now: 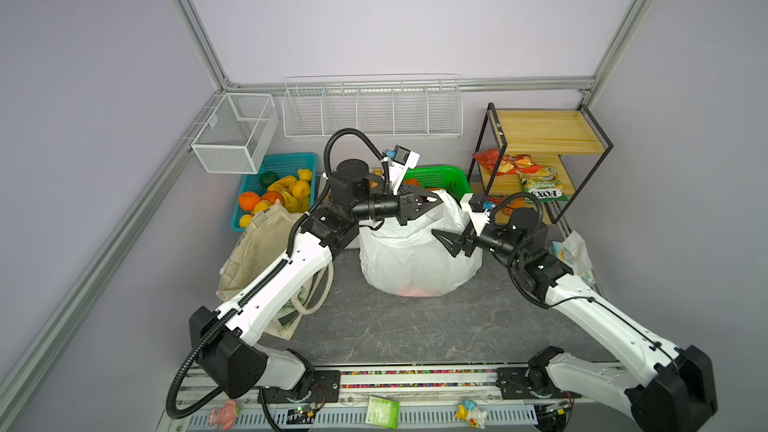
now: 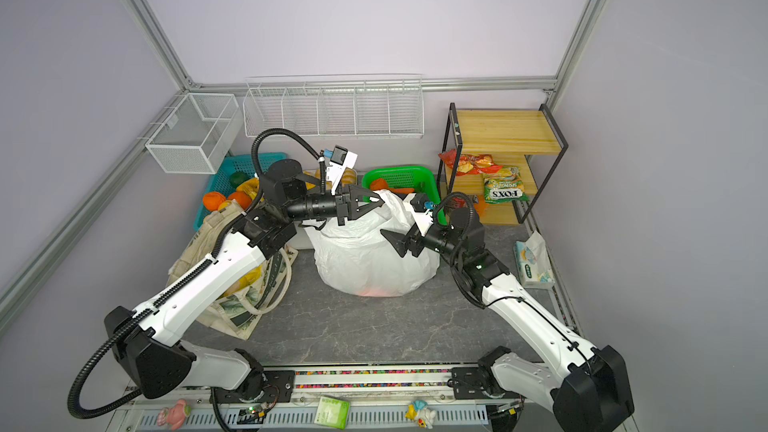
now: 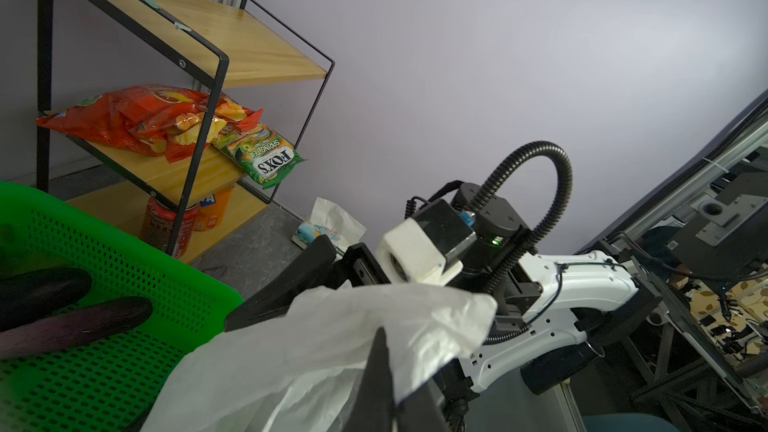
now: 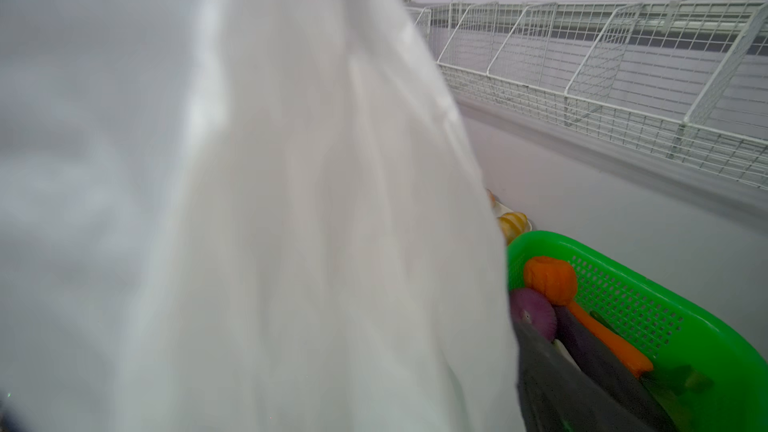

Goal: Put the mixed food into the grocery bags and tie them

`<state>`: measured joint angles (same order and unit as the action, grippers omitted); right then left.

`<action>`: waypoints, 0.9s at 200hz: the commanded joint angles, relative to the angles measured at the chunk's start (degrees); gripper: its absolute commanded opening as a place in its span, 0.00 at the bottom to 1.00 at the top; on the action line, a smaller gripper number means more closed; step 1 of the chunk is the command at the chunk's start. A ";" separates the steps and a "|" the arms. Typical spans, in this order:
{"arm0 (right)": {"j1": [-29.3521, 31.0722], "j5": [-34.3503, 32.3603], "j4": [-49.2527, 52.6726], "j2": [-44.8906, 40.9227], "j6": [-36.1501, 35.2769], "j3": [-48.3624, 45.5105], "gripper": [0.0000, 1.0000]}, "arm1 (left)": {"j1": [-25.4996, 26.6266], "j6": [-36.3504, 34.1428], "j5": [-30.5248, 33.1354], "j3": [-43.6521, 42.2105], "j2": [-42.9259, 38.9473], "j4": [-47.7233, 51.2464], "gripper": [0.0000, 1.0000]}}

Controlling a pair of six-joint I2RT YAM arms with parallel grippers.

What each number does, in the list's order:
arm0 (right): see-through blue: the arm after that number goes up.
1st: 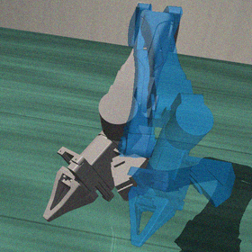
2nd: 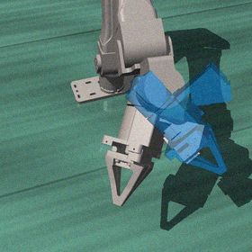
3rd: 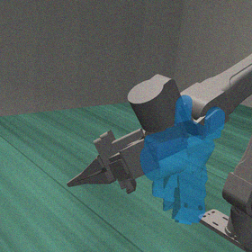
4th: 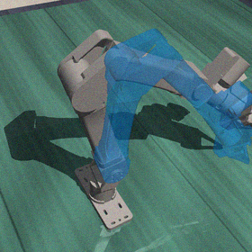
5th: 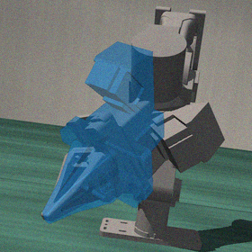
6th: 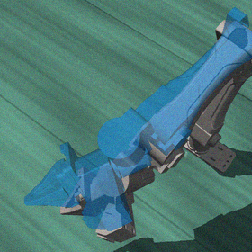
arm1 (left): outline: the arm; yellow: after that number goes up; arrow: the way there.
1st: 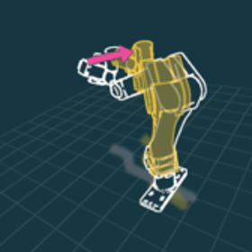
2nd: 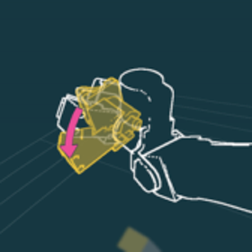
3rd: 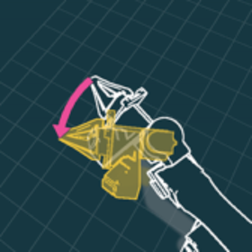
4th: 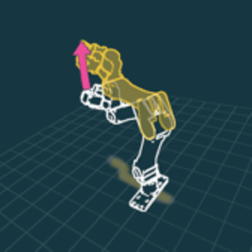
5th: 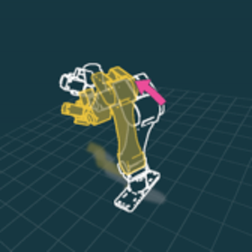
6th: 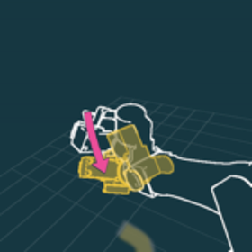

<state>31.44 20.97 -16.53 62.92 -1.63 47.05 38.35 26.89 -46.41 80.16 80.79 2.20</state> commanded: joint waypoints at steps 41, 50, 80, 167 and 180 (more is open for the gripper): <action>7.51 -29.14 -13.64 2.34 3.31 0.86 0.92 | 0.67 3.28 1.59 -1.49 -0.81 -3.86 0.00; 8.48 -32.44 -14.50 3.29 3.12 1.75 0.91 | 0.85 3.34 1.65 -1.50 -0.82 -3.87 0.00; 10.59 -43.85 -18.55 7.25 4.42 2.91 0.91 | 1.33 3.69 1.85 -1.55 -1.32 -3.87 0.00; 10.81 -56.07 -7.81 10.38 16.49 -3.63 0.84 | 1.21 2.98 6.26 -0.95 -2.57 -1.59 0.00; 10.75 -53.06 -7.72 8.97 15.55 -5.01 0.82 | 1.13 1.91 7.60 -0.33 -2.19 0.02 0.00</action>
<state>42.22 -33.19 -28.73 73.89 12.23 45.76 39.44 29.87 -41.10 78.50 80.51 1.80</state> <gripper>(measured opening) 0.830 0.047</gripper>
